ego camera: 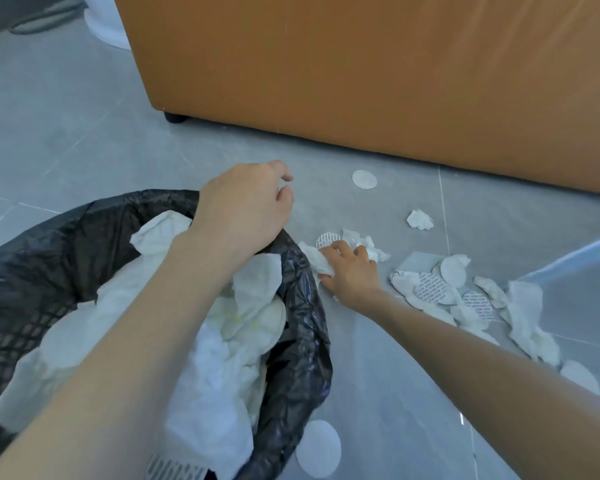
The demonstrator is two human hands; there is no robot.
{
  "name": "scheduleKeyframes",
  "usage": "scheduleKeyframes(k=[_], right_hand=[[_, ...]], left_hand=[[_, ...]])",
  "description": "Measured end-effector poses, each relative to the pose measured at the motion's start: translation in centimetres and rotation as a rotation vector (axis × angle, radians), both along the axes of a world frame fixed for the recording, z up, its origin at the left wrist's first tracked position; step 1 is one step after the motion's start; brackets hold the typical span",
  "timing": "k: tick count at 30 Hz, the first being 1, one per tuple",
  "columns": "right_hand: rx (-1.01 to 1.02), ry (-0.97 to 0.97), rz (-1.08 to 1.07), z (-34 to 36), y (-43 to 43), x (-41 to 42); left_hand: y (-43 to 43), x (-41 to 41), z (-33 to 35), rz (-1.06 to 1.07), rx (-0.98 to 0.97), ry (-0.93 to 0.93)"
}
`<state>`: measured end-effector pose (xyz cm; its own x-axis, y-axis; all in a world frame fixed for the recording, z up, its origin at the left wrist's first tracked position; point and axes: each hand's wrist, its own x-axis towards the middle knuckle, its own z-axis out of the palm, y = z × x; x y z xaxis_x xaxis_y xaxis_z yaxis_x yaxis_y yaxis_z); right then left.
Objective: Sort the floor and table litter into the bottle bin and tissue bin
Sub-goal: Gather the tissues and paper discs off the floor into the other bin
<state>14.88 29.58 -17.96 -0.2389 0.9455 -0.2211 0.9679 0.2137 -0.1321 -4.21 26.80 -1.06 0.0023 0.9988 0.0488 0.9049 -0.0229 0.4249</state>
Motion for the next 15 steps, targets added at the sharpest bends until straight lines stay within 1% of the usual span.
scheduleKeyframes(k=[8,12,15], right_hand=[[-0.104,-0.029,0.013,1.2,-9.7,2.8],[-0.160,-0.017,0.037,1.8,-14.1,4.2],[-0.243,0.008,0.041,2.3,-16.4,6.0]], left_hand=[[-3.0,2.8,1.3,-0.050,-0.021,-0.015],[-5.3,5.2,2.8,-0.130,-0.007,0.062],[-7.6,7.5,3.0,-0.159,0.005,0.023]])
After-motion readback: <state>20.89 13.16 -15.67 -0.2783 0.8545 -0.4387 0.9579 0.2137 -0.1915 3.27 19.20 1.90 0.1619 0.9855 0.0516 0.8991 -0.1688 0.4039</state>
